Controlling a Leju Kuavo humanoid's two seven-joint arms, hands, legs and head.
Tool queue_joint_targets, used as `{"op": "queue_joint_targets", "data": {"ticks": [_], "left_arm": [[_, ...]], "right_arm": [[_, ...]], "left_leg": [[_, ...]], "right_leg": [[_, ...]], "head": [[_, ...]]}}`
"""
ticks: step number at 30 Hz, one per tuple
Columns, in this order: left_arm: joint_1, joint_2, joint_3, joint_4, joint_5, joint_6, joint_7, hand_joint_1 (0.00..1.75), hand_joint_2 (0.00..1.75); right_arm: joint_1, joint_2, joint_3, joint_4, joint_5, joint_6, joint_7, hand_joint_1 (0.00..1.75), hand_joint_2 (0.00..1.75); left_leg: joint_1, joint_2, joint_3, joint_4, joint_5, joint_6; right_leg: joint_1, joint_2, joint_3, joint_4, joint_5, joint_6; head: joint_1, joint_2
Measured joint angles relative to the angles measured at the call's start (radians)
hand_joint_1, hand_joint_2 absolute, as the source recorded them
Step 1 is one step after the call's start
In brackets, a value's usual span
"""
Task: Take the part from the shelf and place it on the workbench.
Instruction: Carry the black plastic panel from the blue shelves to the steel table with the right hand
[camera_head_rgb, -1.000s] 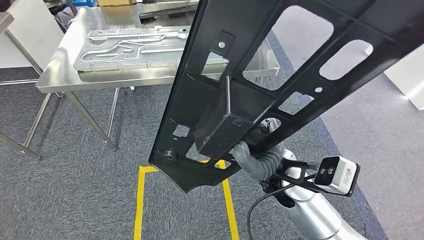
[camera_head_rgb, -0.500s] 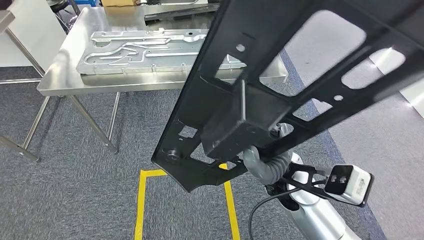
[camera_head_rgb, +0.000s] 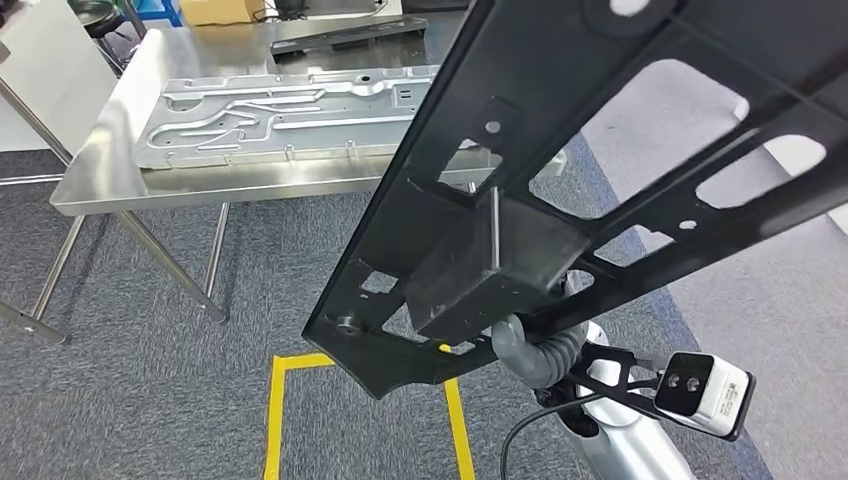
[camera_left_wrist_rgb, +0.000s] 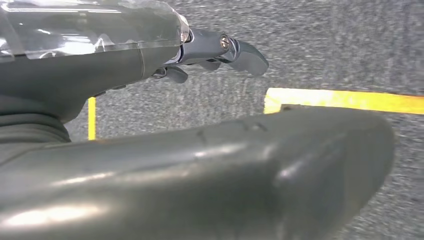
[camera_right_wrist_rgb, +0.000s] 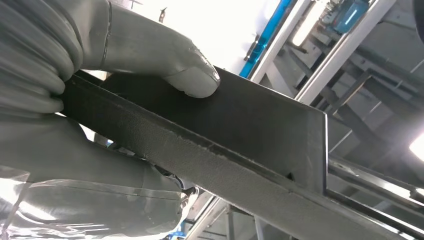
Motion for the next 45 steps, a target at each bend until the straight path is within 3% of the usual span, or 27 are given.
{"op": "queue_joint_targets", "data": {"ticks": [3,5,7,9,10,11,12,14,16,19,21,24,25,26,27,29,31,34,36,39,41,42,45], "left_arm": [[0.001,0.0,0.0,0.0,0.0,-0.001,0.0,0.0,0.0],[0.002,-0.001,0.0,0.0,-0.001,-0.002,0.0,0.0,0.0],[-0.001,-0.001,0.0,0.0,-0.001,-0.004,0.0,0.0,0.0],[0.0,-0.001,0.0,0.0,-0.002,-0.005,0.001,0.0,0.0],[0.001,-0.001,0.0,0.0,-0.002,-0.005,0.002,0.0,0.0],[0.001,-0.001,0.0,0.0,-0.002,-0.005,0.002,0.0,0.0],[0.002,-0.001,0.0,0.0,-0.002,-0.005,0.002,0.0,0.0],[0.001,-0.003,0.0,0.0,-0.002,-0.005,0.002,0.0,0.0],[0.0,-0.006,0.0,0.0,-0.003,-0.006,0.002,0.0,0.0],[-0.002,-0.006,0.0,0.0,-0.003,-0.006,0.002,0.0,0.0],[-0.004,-0.006,0.0,0.0,-0.002,-0.007,0.002,0.0,0.0],[-0.004,-0.005,0.0,0.0,-0.002,-0.007,0.003,0.0,0.0],[-0.002,-0.005,0.0,0.0,-0.002,-0.007,0.003,0.0,0.0],[-0.001,-0.005,0.0,0.0,-0.001,-0.006,0.004,0.0,0.0],[0.0,-0.005,0.0,0.0,-0.001,-0.007,0.004,0.0,0.0],[0.002,-0.005,0.0,0.0,-0.001,-0.007,0.004,0.0,0.0],[0.002,-0.005,0.0,0.0,0.0,-0.007,0.004,0.0,0.0],[0.005,-0.004,0.0,0.0,0.0,-0.007,0.004,0.0,0.0],[0.004,-0.004,0.0,0.0,0.0,-0.007,0.003,0.0,0.0],[0.0,-0.005,0.0,0.0,0.0,-0.006,0.002,0.0,0.0],[0.001,-0.005,0.0,0.0,0.0,-0.006,0.003,0.0,0.0],[0.002,-0.005,0.0,0.0,0.0,-0.006,0.002,0.0,0.0],[0.001,-0.006,0.0,0.0,0.0,-0.006,0.002,0.0,0.0]], "right_arm": [[0.007,0.007,-0.011,-0.006,0.004,0.004,0.001,1.69,1.75],[0.01,0.009,-0.016,-0.01,0.008,0.008,0.001,1.69,1.75],[0.013,0.012,-0.023,-0.015,0.014,0.013,0.003,1.69,1.75],[0.021,0.014,-0.03,-0.018,0.018,0.018,0.004,1.69,1.75],[0.026,0.015,-0.032,-0.018,0.019,0.019,0.006,1.69,1.75],[0.03,0.016,-0.033,-0.019,0.019,0.02,0.007,1.69,1.75],[0.033,0.018,-0.035,-0.02,0.02,0.021,0.008,1.69,1.75],[0.035,0.02,-0.037,-0.022,0.021,0.022,0.009,1.69,1.75],[0.036,0.021,-0.04,-0.025,0.022,0.023,0.01,1.69,1.75],[0.038,0.024,-0.043,-0.029,0.025,0.025,0.012,1.69,1.75],[0.036,0.03,-0.045,-0.033,0.026,0.028,0.015,1.69,1.75],[0.035,0.042,-0.045,-0.037,0.03,0.032,0.022,1.69,1.75],[0.035,0.045,-0.045,-0.037,0.031,0.033,0.023,1.69,1.75],[0.035,0.047,-0.045,-0.037,0.031,0.033,0.024,1.69,1.75],[0.035,0.048,-0.045,-0.037,0.032,0.034,0.025,1.69,1.75],[0.034,0.052,-0.046,-0.037,0.032,0.035,0.029,1.69,1.75],[0.031,0.056,-0.046,-0.036,0.032,0.037,0.033,1.69,1.75],[0.024,0.058,-0.051,-0.037,0.032,0.039,0.036,1.69,1.75],[0.021,0.06,-0.054,-0.037,0.032,0.043,0.036,1.69,1.75],[0.026,0.061,-0.056,-0.037,0.033,0.049,0.035,1.69,1.75],[0.034,0.061,-0.059,-0.037,0.033,0.052,0.035,1.69,1.75],[0.037,0.061,-0.06,-0.037,0.033,0.054,0.035,1.69,1.75],[0.039,0.061,-0.064,-0.037,0.036,0.061,0.035,1.69,1.75]], "left_leg": [[-0.004,-0.001,0.016,-0.026,-0.002,0.024],[-0.002,-0.003,0.034,-0.033,0.005,0.038],[-0.001,-0.003,0.047,-0.036,0.0,0.047],[-0.001,-0.003,0.054,-0.035,-0.009,0.05],[-0.001,-0.004,0.06,-0.035,-0.016,0.05],[-0.002,-0.005,0.067,-0.035,-0.022,0.049],[-0.002,-0.006,0.078,-0.035,-0.03,0.048],[-0.004,-0.007,0.099,-0.036,-0.047,0.044],[-0.005,-0.009,0.112,-0.039,-0.062,0.033],[-0.006,-0.009,0.129,-0.029,-0.064,0.012],[-0.005,-0.009,0.114,0.025,-0.083,0.002],[0.002,-0.008,0.007,0.189,-0.153,-0.01],[0.003,-0.008,-0.025,0.221,-0.168,-0.012],[0.004,-0.008,-0.043,0.223,-0.166,-0.014],[0.006,-0.008,-0.045,0.19,-0.141,-0.015],[0.007,-0.007,-0.02,0.07,-0.039,-0.013],[0.003,-0.003,-0.009,-0.007,0.027,-0.004],[0.0,-0.001,-0.001,-0.022,0.031,0.02],[0.002,-0.004,0.017,-0.03,0.023,0.033],[0.003,-0.005,0.039,-0.033,0.005,0.041],[0.002,-0.006,0.057,-0.033,-0.012,0.04],[0.002,-0.007,0.069,-0.033,-0.021,0.039],[0.002,-0.008,0.107,-0.035,-0.051,0.031]], "right_leg": [[0.002,0.001,0.008,0.008,-0.004,0.02],[-0.001,0.001,0.003,0.041,-0.016,0.032],[-0.004,0.0,-0.049,0.134,-0.058,0.042],[-0.004,0.0,-0.132,0.253,-0.107,0.049],[-0.004,-0.001,-0.162,0.282,-0.114,0.049],[-0.004,-0.001,-0.175,0.277,-0.102,0.047],[-0.003,-0.001,-0.17,0.235,-0.069,0.042],[0.003,-0.002,-0.131,0.104,0.023,0.024],[0.011,-0.002,-0.105,0.027,0.058,0.009],[0.01,0.001,-0.08,0.004,0.055,-0.008],[0.004,0.0,-0.054,-0.004,0.051,-0.017],[0.004,-0.001,-0.029,-0.006,0.031,-0.022],[0.004,0.0,-0.021,-0.006,0.023,-0.022],[0.003,0.002,-0.011,-0.006,0.014,-0.02],[0.002,0.003,0.001,-0.006,0.005,-0.018],[0.0,0.003,0.028,-0.006,-0.016,-0.011],[0.0,0.003,0.042,-0.006,-0.032,-0.001],[0.001,0.004,0.045,0.009,-0.038,0.018],[-0.001,0.003,0.026,0.06,-0.045,0.027],[-0.006,0.002,-0.086,0.226,-0.099,0.037],[-0.007,0.002,-0.15,0.281,-0.119,0.041],[-0.006,0.001,-0.159,0.261,-0.101,0.04],[0.001,-0.002,-0.121,0.084,0.034,0.022]], "head": [[0.0,0.0],[0.0,0.0],[0.0,0.0],[0.0,0.0],[0.0,0.0],[0.0,0.0],[0.0,0.0],[0.0,0.0],[0.001,0.0],[0.002,0.0],[0.002,0.0],[0.001,0.0],[0.001,0.0],[0.001,0.0],[0.001,0.0],[0.001,0.0],[0.001,0.0],[0.001,0.0],[0.002,0.0],[0.002,0.0],[0.002,0.0],[0.002,0.0],[0.002,0.0]]}}
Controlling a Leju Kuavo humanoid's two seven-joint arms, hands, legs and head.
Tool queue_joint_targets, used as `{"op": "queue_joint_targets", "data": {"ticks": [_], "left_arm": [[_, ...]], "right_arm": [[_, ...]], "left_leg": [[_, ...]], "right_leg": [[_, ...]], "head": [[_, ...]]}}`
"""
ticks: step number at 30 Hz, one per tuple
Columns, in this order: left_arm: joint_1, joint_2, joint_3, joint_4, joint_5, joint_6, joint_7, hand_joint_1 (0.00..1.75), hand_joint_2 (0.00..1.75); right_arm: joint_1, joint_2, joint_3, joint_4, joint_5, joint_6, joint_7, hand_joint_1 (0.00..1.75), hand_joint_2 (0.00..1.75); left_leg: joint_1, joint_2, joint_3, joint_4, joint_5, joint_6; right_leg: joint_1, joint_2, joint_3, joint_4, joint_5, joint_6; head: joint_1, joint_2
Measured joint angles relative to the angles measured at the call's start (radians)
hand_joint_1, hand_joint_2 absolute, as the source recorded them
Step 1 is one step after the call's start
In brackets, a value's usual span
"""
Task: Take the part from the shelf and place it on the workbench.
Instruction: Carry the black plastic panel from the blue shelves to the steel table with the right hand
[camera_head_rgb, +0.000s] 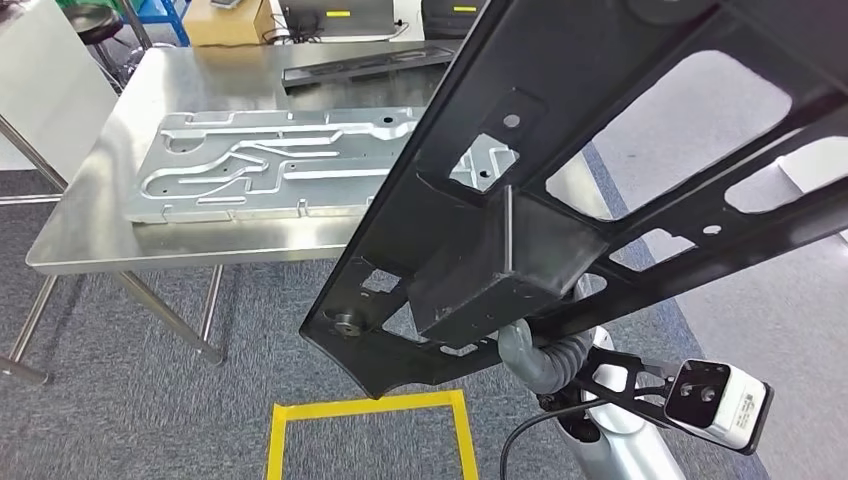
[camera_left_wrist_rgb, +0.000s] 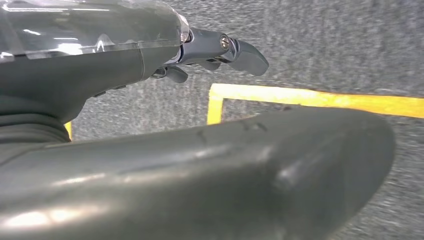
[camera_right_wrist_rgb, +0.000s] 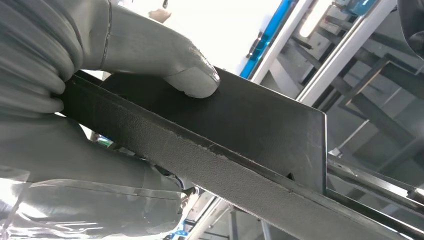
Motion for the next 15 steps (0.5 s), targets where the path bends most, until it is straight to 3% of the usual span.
{"op": "queue_joint_targets", "data": {"ticks": [2,4,6,7,9,11,12,13,15], "left_arm": [[-0.002,-0.001,0.0,0.0,0.0,0.0,0.0,0.0,0.0],[-0.003,-0.002,0.0,0.0,0.0,0.0,0.0,0.0,0.0],[-0.004,-0.003,0.0,0.0,-0.001,0.0,-0.001,0.0,0.0],[-0.006,-0.003,0.0,0.0,-0.001,0.0,-0.001,0.0,0.0],[-0.008,-0.004,0.0,0.0,0.0,0.0,-0.001,0.0,0.0],[-0.004,-0.003,0.0,0.0,0.001,0.001,-0.001,0.0,0.0],[-0.002,-0.003,0.0,0.0,0.001,0.001,-0.001,0.0,0.0],[-0.001,-0.003,0.0,0.0,0.001,0.001,-0.001,0.0,0.0],[0.002,-0.003,0.0,0.0,0.001,0.0,-0.001,0.0,0.0]], "right_arm": [[0.002,0.0,-0.004,0.0,0.001,0.004,-0.001,1.69,1.75],[0.005,0.0,-0.008,-0.001,0.003,0.006,-0.001,1.69,1.75],[0.006,0.002,-0.01,-0.002,0.004,0.008,-0.002,1.69,1.75],[0.006,0.003,-0.011,-0.002,0.004,0.009,-0.003,1.69,1.75],[0.007,0.004,-0.012,-0.002,0.004,0.014,-0.004,1.69,1.75],[0.009,0.005,-0.012,-0.002,0.005,0.021,-0.005,1.69,1.75],[0.01,0.005,-0.012,-0.002,0.006,0.023,-0.005,1.69,1.75],[0.011,0.005,-0.012,-0.002,0.005,0.025,-0.005,1.69,1.75],[0.011,0.005,-0.013,-0.002,0.001,0.029,-0.006,1.69,1.75]], "left_leg": [[0.0,0.0,0.012,-0.003,-0.011,-0.011],[-0.001,0.001,0.022,-0.002,-0.009,-0.026],[0.0,0.001,0.013,0.04,-0.011,-0.036],[0.001,0.001,-0.012,0.088,-0.025,-0.038],[0.003,0.001,-0.089,0.214,-0.074,-0.042],[0.003,0.002,-0.155,0.28,-0.116,-0.046],[0.003,0.002,-0.167,0.266,-0.11,-0.045],[0.003,0.001,-0.163,0.219,-0.079,-0.044],[0.001,-0.006,-0.139,0.09,0.029,-0.038]], "right_leg": [[0.009,-0.002,0.014,-0.065,0.041,-0.013],[0.009,0.002,0.026,-0.078,0.035,-0.025],[0.005,0.004,0.052,-0.089,0.029,-0.038],[0.004,0.003,0.067,-0.093,0.022,-0.042],[0.005,0.003,0.087,-0.095,0.005,-0.047],[0.006,0.006,0.108,-0.095,-0.014,-0.048],[0.006,0.008,0.121,-0.095,-0.024,-0.047],[0.006,0.01,0.137,-0.095,-0.035,-0.045],[0.008,0.014,0.165,-0.093,-0.058,-0.039]], "head": [[0.0,0.0],[0.001,0.0],[0.001,0.0],[0.001,0.0],[0.001,0.0],[0.001,0.0],[0.0,0.0],[0.0,0.0],[0.001,0.0]]}}
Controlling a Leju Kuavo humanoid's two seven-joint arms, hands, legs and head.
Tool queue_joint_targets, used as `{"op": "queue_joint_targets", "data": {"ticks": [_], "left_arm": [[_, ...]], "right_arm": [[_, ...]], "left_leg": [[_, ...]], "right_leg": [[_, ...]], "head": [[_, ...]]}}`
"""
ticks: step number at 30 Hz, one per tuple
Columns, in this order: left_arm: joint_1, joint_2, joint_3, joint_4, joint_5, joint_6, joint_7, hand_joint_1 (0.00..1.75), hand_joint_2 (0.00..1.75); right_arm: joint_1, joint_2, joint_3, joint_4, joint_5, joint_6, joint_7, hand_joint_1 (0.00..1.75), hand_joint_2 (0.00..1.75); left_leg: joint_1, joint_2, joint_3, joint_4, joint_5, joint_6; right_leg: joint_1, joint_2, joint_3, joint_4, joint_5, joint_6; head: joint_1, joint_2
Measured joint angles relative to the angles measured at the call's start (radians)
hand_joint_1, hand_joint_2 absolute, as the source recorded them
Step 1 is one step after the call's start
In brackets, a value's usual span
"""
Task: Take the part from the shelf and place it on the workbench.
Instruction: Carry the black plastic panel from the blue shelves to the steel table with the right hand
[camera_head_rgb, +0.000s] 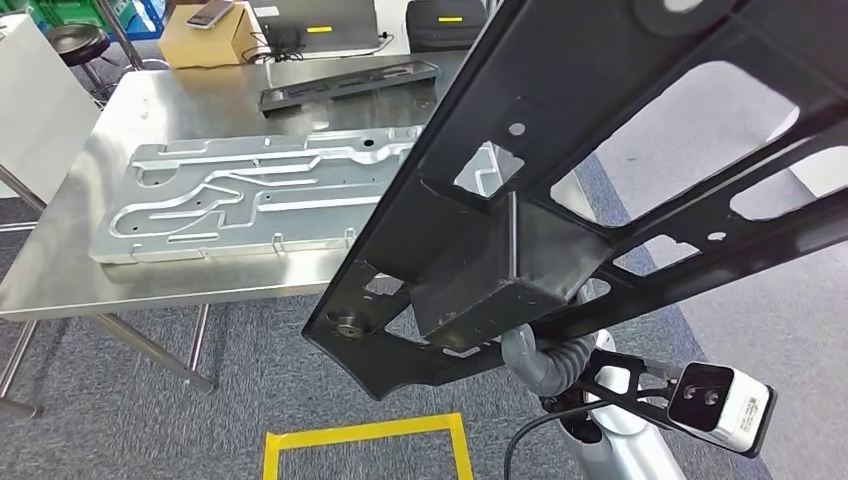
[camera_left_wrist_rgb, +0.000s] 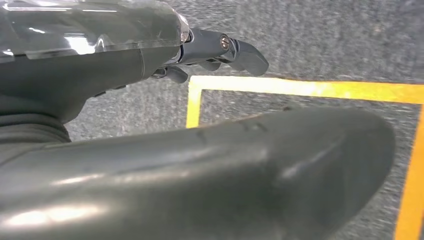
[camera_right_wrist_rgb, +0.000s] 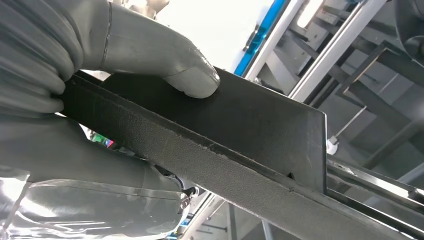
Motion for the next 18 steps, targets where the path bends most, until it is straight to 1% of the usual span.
{"op": "queue_joint_targets", "data": {"ticks": [1,2,4,5,6,7,8,9,10,11,12,13,14,15,16,17,18], "left_arm": [[0.001,0.001,0.0,0.0,0.0,0.0,0.0,0.0,0.0],[0.003,0.001,0.0,0.0,0.001,0.0,-0.001,0.0,0.0],[0.004,0.002,0.0,0.0,0.004,0.0,-0.004,0.0,0.0],[0.003,0.001,0.0,0.0,0.005,0.0,-0.006,0.0,0.0],[0.003,0.001,0.0,0.0,0.006,0.0,-0.008,0.0,0.0],[0.002,0.001,0.0,0.0,0.007,-0.001,-0.011,0.0,0.0],[0.003,0.001,0.0,0.0,0.008,-0.001,-0.013,0.0,0.0],[0.003,0.001,0.0,0.0,0.009,-0.001,-0.014,0.0,0.0],[0.004,0.001,0.001,0.0,0.01,-0.001,-0.015,0.0,0.0],[0.006,0.001,0.001,0.0,0.01,0.0,-0.015,0.0,0.0],[0.008,0.001,0.002,0.0,0.012,0.0,-0.015,0.0,0.0],[0.009,0.001,0.003,0.0,0.014,0.0,-0.015,0.0,0.0],[0.009,0.0,0.004,0.0,0.016,0.0,-0.014,0.0,0.0],[0.009,-0.002,0.006,0.0,0.019,0.0,-0.014,0.0,0.0],[0.009,-0.003,0.008,0.0,0.021,0.0,-0.012,0.0,0.0],[0.008,-0.005,0.009,0.0,0.024,0.001,-0.011,0.0,0.0],[0.007,-0.005,0.012,0.0,0.025,0.001,-0.01,0.0,0.0]], "right_arm": [[0.001,0.0,0.0,0.0,-0.003,0.002,-0.002,1.69,1.75],[0.003,0.001,-0.001,0.0,-0.006,0.006,-0.004,1.69,1.75],[0.01,0.002,-0.004,-0.002,-0.006,0.013,-0.016,1.69,1.75],[0.016,0.003,-0.006,-0.004,-0.002,0.017,-0.025,1.69,1.75],[0.021,0.003,-0.009,-0.008,0.005,0.019,-0.034,1.69,1.75],[0.026,0.003,-0.011,-0.011,0.013,0.021,-0.043,1.69,1.75],[0.033,0.003,-0.014,-0.014,0.022,0.022,-0.051,1.69,1.75],[0.041,0.003,-0.017,-0.016,0.03,0.024,-0.057,1.69,1.75],[0.051,0.003,-0.02,-0.018,0.037,0.026,-0.062,1.69,1.75],[0.06,0.003,-0.023,-0.02,0.044,0.028,-0.066,1.69,1.75],[0.068,0.003,-0.025,-0.022,0.049,0.029,-0.068,1.69,1.75],[0.073,0.003,-0.026,-0.027,0.053,0.031,-0.07,1.69,1.75],[0.077,0.004,-0.027,-0.033,0.057,0.031,-0.07,1.69,1.75],[0.08,0.004,-0.027,-0.039,0.061,0.032,-0.07,1.69,1.75],[0.082,0.005,-0.027,-0.046,0.064,0.033,-0.069,1.69,1.75],[0.084,0.006,-0.028,-0.052,0.068,0.033,-0.067,1.69,1.75],[0.084,0.008,-0.029,-0.058,0.071,0.034,-0.064,1.69,1.75]], "left_leg": [[-0.002,-0.004,0.012,-0.046,0.039,0.004],[-0.005,-0.006,0.019,-0.07,0.062,0.008],[-0.007,-0.003,0.032,-0.08,0.06,0.02],[-0.006,-0.001,0.04,-0.086,0.06,0.026],[-0.004,0.001,0.048,-0.092,0.058,0.032],[-0.002,0.002,0.057,-0.096,0.054,0.036],[-0.002,0.003,0.064,-0.098,0.048,0.039],[-0.002,0.004,0.071,-0.098,0.041,0.041],[-0.001,0.004,0.079,-0.098,0.032,0.042],[-0.001,0.004,0.09,-0.098,0.022,0.042],[-0.001,0.004,0.103,-0.098,0.012,0.042],[-0.002,0.004,0.118,-0.098,0.001,0.041],[-0.002,0.004,0.133,-0.099,-0.01,0.039],[-0.002,0.003,0.147,-0.098,-0.021,0.036],[-0.004,0.003,0.157,-0.099,-0.032,0.031],[-0.005,0.003,0.163,-0.102,-0.042,0.026],[-0.007,0.003,0.169,-0.1,-0.045,0.02]], "right_leg": [[0.001,0.004,0.009,0.001,-0.011,0.005],[0.001,0.007,0.015,0.0,-0.019,0.011],[0.001,0.012,0.02,0.009,-0.021,0.023],[0.0,0.011,0.017,0.025,-0.017,0.028],[0.0,0.006,0.001,0.057,-0.014,0.033],[-0.002,0.002,-0.026,0.101,-0.021,0.038],[-0.004,-0.003,-0.065,0.161,-0.036,0.043],[-0.007,-0.006,-0.111,0.223,-0.063,0.049],[-0.009,-0.007,-0.154,0.274,-0.092,0.054],[-0.011,-0.008,-0.186,0.3,-0.113,0.057],[-0.012,-0.01,-0.203,0.295,-0.116,0.058],[-0.012,-0.011,-0.204,0.259,-0.094,0.057],[-0.011,-0.012,-0.193,0.198,-0.048,0.053],[-0.008,-0.015,-0.18,0.129,0.015,0.045],[-0.005,-0.017,-0.169,0.075,0.063,0.037],[-0.001,-0.018,-0.162,0.04,0.097,0.029],[0.0,-0.017,-0.159,0.024,0.111,0.022]], "head": [[0.0,0.0],[0.0,0.0],[0.0,0.0],[0.0,0.0],[0.0,0.0],[0.0,0.0],[0.0,0.0],[0.0,0.0],[0.0,0.0],[0.0,0.0],[0.0,0.0],[0.0,0.0],[0.0,0.0],[0.0,0.0],[0.001,0.0],[0.001,0.0],[0.0,0.0]]}}
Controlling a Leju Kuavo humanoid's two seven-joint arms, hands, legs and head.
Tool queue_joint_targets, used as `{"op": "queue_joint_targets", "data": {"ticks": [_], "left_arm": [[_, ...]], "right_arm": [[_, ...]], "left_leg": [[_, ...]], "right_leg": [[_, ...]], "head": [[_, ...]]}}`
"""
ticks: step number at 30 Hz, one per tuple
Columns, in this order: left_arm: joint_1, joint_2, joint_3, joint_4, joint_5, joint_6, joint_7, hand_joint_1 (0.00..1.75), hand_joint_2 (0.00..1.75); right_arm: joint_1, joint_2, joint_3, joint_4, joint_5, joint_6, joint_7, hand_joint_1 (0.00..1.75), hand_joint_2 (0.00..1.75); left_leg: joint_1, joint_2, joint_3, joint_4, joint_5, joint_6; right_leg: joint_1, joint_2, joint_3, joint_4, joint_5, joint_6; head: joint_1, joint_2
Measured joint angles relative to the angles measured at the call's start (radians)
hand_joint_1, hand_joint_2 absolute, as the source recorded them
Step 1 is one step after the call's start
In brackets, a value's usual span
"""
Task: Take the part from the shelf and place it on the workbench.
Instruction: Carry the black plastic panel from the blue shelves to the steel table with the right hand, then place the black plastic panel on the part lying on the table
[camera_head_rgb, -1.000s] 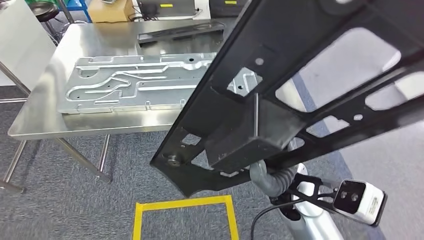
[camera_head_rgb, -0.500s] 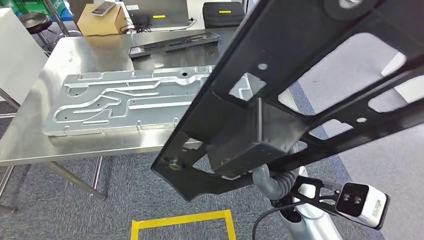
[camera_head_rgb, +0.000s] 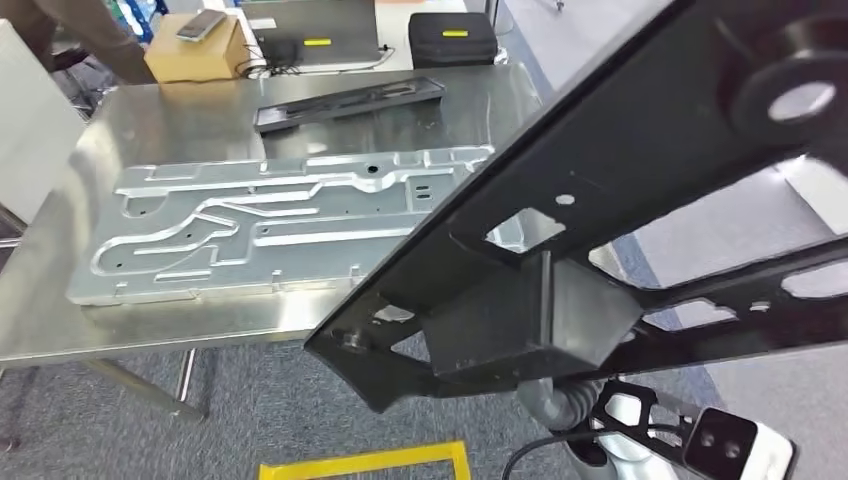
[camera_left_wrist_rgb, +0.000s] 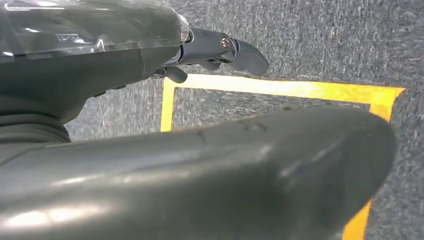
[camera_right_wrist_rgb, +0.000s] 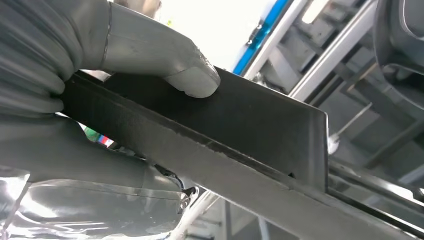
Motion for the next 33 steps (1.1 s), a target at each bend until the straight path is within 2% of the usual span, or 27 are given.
{"op": "queue_joint_targets", "data": {"ticks": [2,3,4,5,7,8,9,10,11,12,14,15,17,19,20,22,23,24,25,27,28,29,30,33], "left_arm": [[-0.001,0.0,0.005,0.0,0.003,0.0,0.002,0.0,0.0],[-0.003,0.0,0.008,0.0,0.004,0.0,0.001,0.0,0.0],[-0.004,0.0,0.01,0.0,0.005,-0.001,0.0,0.0,0.0],[-0.006,0.0,0.011,0.0,0.007,-0.001,-0.001,0.0,0.0],[-0.006,0.001,0.014,0.0,0.012,0.0,-0.001,0.0,0.0],[-0.004,0.001,0.015,0.0,0.014,0.001,0.001,0.0,0.0],[-0.001,0.001,0.016,0.0,0.016,0.002,0.002,0.0,0.0],[0.001,0.001,0.018,0.0,0.016,0.004,0.003,0.0,0.0],[0.003,0.001,0.019,0.0,0.015,0.005,0.002,0.0,0.0],[0.004,0.001,0.019,0.0,0.013,0.006,0.0,0.0,0.0],[0.004,0.001,0.019,0.0,0.004,0.007,-0.004,0.0,0.0],[0.004,0.001,0.019,0.0,-0.001,0.007,-0.005,0.0,0.0],[0.003,0.001,0.018,0.0,-0.01,0.006,-0.006,0.0,0.0],[0.0,0.002,0.016,0.0,-0.016,0.0,-0.009,0.0,0.0],[-0.002,0.002,0.015,0.0,-0.019,-0.004,-0.01,0.0,0.0],[-0.006,0.002,0.015,0.0,-0.023,-0.008,-0.013,0.0,0.0],[-0.006,0.002,0.015,0.0,-0.024,-0.01,-0.015,0.0,0.0],[-0.006,0.002,0.014,0.0,-0.025,-0.012,-0.016,0.0,0.0],[-0.007,0.002,0.014,0.0,-0.026,-0.015,-0.017,0.0,0.0],[-0.009,0.002,0.012,0.0,-0.029,-0.019,-0.02,0.0,0.0],[-0.011,0.002,0.012,0.0,-0.032,-0.021,-0.021,0.0,0.0],[-0.012,0.003,0.011,0.0,-0.035,-0.022,-0.022,0.0,0.0],[-0.013,0.003,0.01,0.0,-0.037,-0.023,-0.024,0.0,0.0],[-0.012,0.005,0.009,0.0,-0.045,-0.027,-0.025,0.0,0.0]], "right_arm": [[-0.001,0.004,-0.002,-0.016,0.003,0.0,0.007,1.69,1.75],[-0.003,0.006,-0.002,-0.023,0.004,-0.002,0.012,1.69,1.75],[-0.005,0.007,-0.003,-0.029,0.005,-0.005,0.016,1.69,1.75],[-0.006,0.007,-0.003,-0.034,0.008,-0.01,0.019,1.69,1.75],[-0.004,0.007,-0.004,-0.039,0.022,-0.026,0.021,1.69,1.75],[0.0,0.007,-0.004,-0.039,0.034,-0.037,0.02,1.69,1.75],[0.003,0.007,-0.003,-0.04,0.051,-0.051,0.02,1.69,1.75],[0.005,0.007,-0.003,-0.038,0.072,-0.069,0.022,1.69,1.75],[0.0,0.007,-0.003,-0.031,0.093,-0.088,0.025,1.69,1.75],[-0.011,0.007,-0.005,-0.015,0.114,-0.108,0.029,1.69,1.75],[-0.059,0.008,-0.015,0.054,0.161,-0.148,0.033,1.69,1.75],[-0.091,0.009,-0.023,0.103,0.19,-0.17,0.035,1.69,1.75],[-0.164,0.011,-0.039,0.217,0.264,-0.216,0.054,1.69,1.75],[-0.253,0.013,-0.043,0.349,0.361,-0.277,0.092,1.69,1.75],[-0.302,0.015,-0.041,0.42,0.412,-0.313,0.113,1.69,1.75],[-0.393,0.023,-0.027,0.565,0.523,-0.392,0.163,1.69,1.75],[-0.433,0.031,-0.015,0.633,0.585,-0.431,0.192,1.69,1.75],[-0.472,0.041,0.001,0.701,0.66,-0.472,0.228,1.69,1.75],[-0.511,0.054,0.019,0.766,0.742,-0.51,0.265,1.69,1.75],[-0.592,0.084,0.063,0.898,0.902,-0.567,0.338,1.69,1.75],[-0.631,0.099,0.086,0.96,0.97,-0.585,0.37,1.69,1.75],[-0.666,0.114,0.11,1.019,1.028,-0.596,0.398,1.69,1.75],[-0.694,0.127,0.133,1.073,1.076,-0.603,0.42,1.69,1.75],[-0.751,0.162,0.191,1.211,1.191,-0.609,0.47,1.69,1.75]], "left_leg": [[-0.001,0.002,0.007,0.009,0.001,-0.011],[0.0,0.002,0.002,0.034,0.003,-0.014],[0.001,0.002,-0.016,0.072,-0.004,-0.017],[0.002,0.003,-0.048,0.129,-0.021,-0.019],[0.005,0.003,-0.129,0.249,-0.079,-0.027],[0.006,0.003,-0.161,0.282,-0.103,-0.031],[0.006,0.003,-0.179,0.283,-0.108,-0.033],[0.007,0.003,-0.182,0.252,-0.087,-0.032],[0.007,0.003,-0.171,0.192,-0.04,-0.03],[0.007,0.003,-0.157,0.123,0.02,-0.025],[0.004,0.004,-0.14,0.03,0.092,-0.017],[0.001,0.004,-0.14,0.017,0.104,-0.012],[0.001,0.004,-0.139,0.015,0.109,-0.001],[0.005,0.005,-0.136,0.008,0.115,0.01],[0.007,0.005,-0.134,0.005,0.116,0.014],[0.007,0.004,-0.133,0.005,0.114,0.018],[0.007,0.004,-0.133,0.005,0.112,0.018],[0.007,0.004,-0.131,0.006,0.11,0.018],[0.007,0.004,-0.128,0.007,0.108,0.016],[0.007,0.002,-0.122,0.009,0.101,0.01],[0.005,0.002,-0.121,0.011,0.098,0.006],[0.004,0.001,-0.122,0.012,0.096,0.001],[0.004,0.0,-0.123,0.012,0.095,-0.004],[0.005,0.0,-0.124,0.012,0.09,-0.021]], "right_leg": [[-0.002,0.005,0.015,-0.008,-0.006,-0.012],[-0.004,0.007,0.026,-0.012,-0.009,-0.019],[-0.005,0.007,0.037,-0.014,-0.015,-0.025],[-0.006,0.007,0.047,-0.016,-0.02,-0.03],[-0.004,0.008,0.061,-0.016,-0.033,-0.035],[-0.004,0.01,0.07,-0.016,-0.04,-0.035],[-0.004,0.012,0.079,-0.015,-0.049,-0.035],[-0.004,0.013,0.09,-0.015,-0.057,-0.034],[-0.003,0.014,0.102,-0.015,-0.066,-0.032],[-0.003,0.015,0.111,-0.014,-0.074,-0.03],[-0.001,0.02,0.117,-0.011,-0.085,-0.022],[-0.001,0.022,0.116,-0.009,-0.088,-0.017],[0.0,0.025,0.113,-0.008,-0.094,-0.005],[-0.001,0.019,0.099,0.023,-0.115,0.006],[-0.003,0.015,0.075,0.069,-0.138,0.01],[-0.008,0.01,-0.003,0.209,-0.193,0.018],[-0.01,0.009,-0.039,0.266,-0.205,0.02],[-0.012,0.007,-0.061,0.29,-0.198,0.022],[-0.014,0.006,-0.063,0.271,-0.168,0.022],[-0.015,0.005,-0.02,0.142,-0.078,0.016],[-0.013,0.005,0.005,0.076,-0.046,0.012],[-0.011,0.005,0.023,0.031,-0.029,0.008],[-0.008,0.005,0.03,0.01,-0.028,0.005],[-0.007,0.005,0.038,-0.005,-0.03,-0.009]], "head": [[0.0,0.0],[0.0,0.0],[0.0,0.0],[0.0,0.0],[-0.001,0.0],[-0.001,0.0],[-0.001,0.0],[-0.001,0.0],[-0.001,0.0],[-0.001,0.0],[-0.001,0.0],[-0.001,0.0],[-0.001,0.0],[-0.001,0.0],[-0.001,0.0],[-0.001,0.0],[-0.001,0.0],[0.0,0.0],[-0.001,0.0],[0.0,0.0],[0.0,0.0],[-0.001,0.0],[-0.001,0.0],[-0.001,0.0]]}}
